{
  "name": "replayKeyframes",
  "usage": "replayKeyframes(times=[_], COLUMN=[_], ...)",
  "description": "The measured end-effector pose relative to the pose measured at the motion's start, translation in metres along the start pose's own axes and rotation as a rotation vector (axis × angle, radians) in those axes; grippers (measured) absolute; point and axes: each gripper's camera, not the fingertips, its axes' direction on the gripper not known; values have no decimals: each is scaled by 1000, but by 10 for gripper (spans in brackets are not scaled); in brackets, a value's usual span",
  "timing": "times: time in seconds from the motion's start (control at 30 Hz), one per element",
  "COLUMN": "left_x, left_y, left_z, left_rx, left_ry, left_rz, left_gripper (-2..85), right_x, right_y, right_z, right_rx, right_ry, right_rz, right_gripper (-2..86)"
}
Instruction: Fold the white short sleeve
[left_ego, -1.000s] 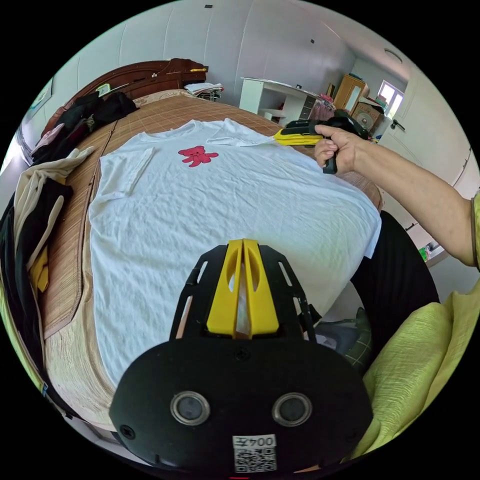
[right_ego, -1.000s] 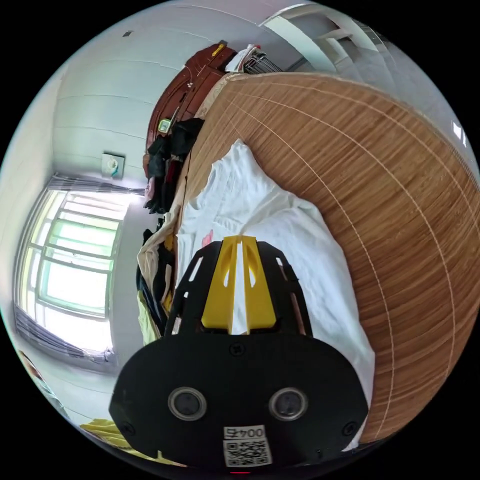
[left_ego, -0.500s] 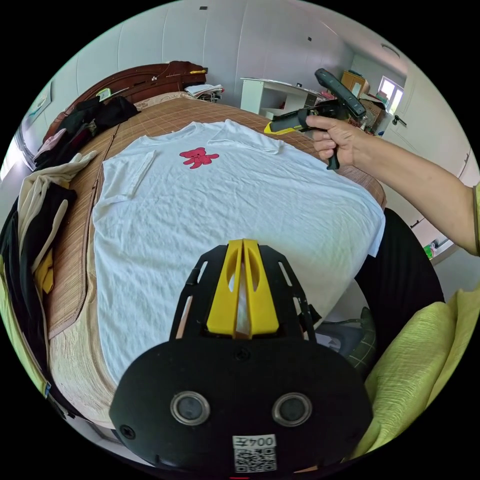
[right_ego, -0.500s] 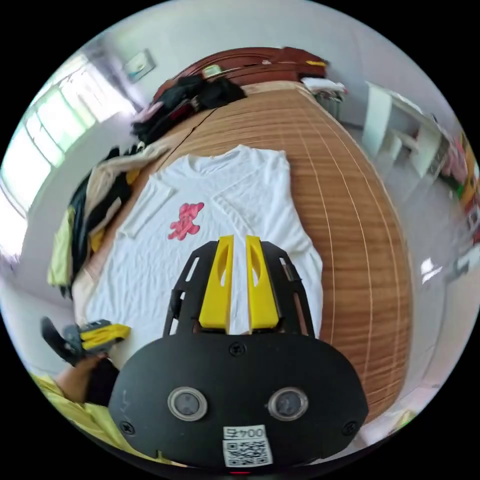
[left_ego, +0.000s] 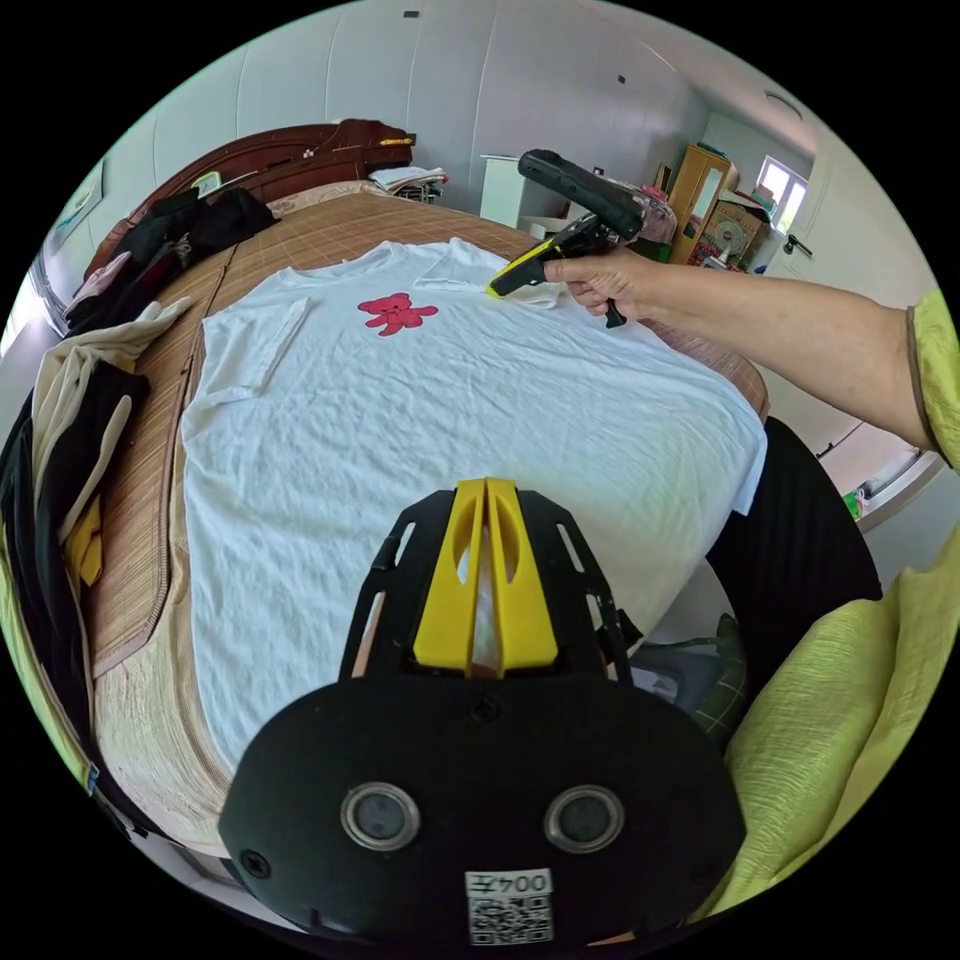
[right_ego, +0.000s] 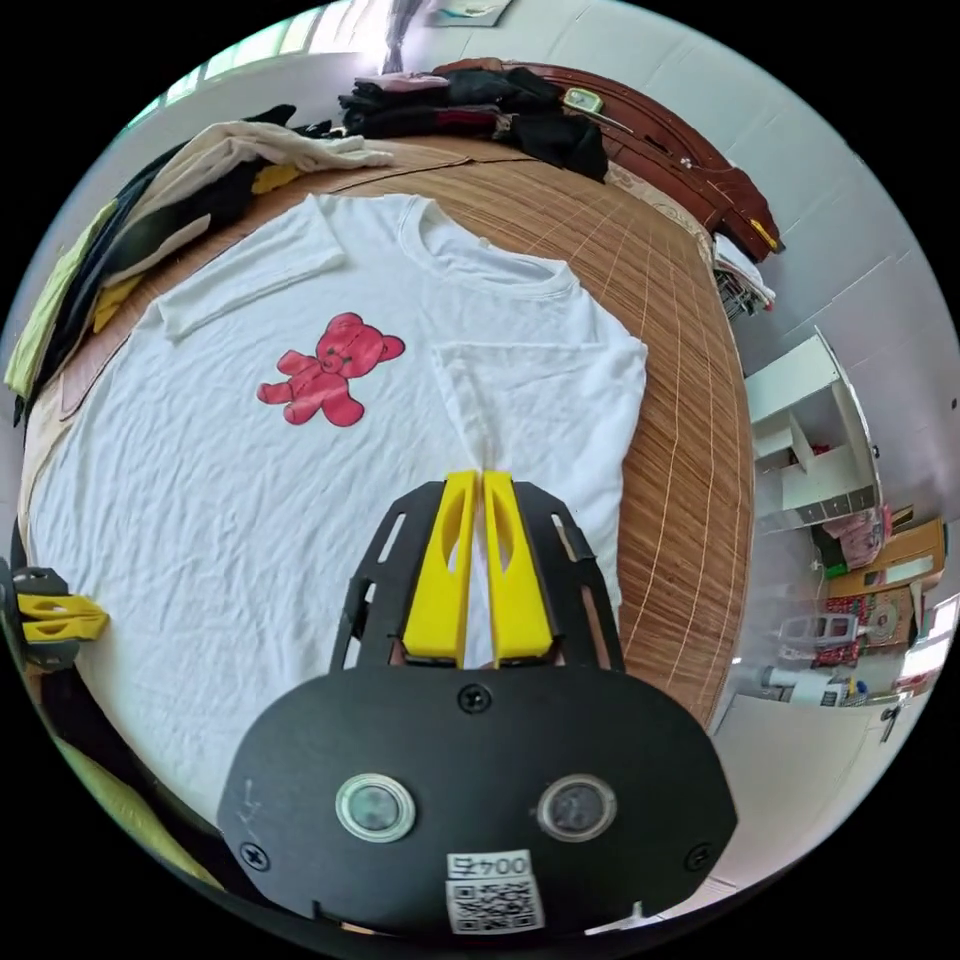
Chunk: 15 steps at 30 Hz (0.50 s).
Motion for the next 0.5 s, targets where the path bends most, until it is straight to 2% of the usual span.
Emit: replayKeyframes(times=[0.1,0.17,0.23,0.3,0.4,0.5], left_x=[2,5,8,11,17,25], left_y=[2,3,4,5,6,7], left_z=[1,2,4,5,8,11], left_rx=[1,2,2,2,0,1], left_ry=[1,-4,-9,-16,-35,-65], left_rz=[-1,1,3,5,12,24], left_gripper=[5,5,5,4,3,3], right_x=[34,63,65,58,41,17], right_y=[-3,1,-1,-5,-8,-20], right_z=[-9,-10,-6,-16,-50,-47], right_rx=[26,69,38,26,99,-23], right_ry=[-210,-479,-577,-544,-381,-178], right_rz=[187,349,358,322,269,208], right_gripper=[32,49,73,86,69,13])
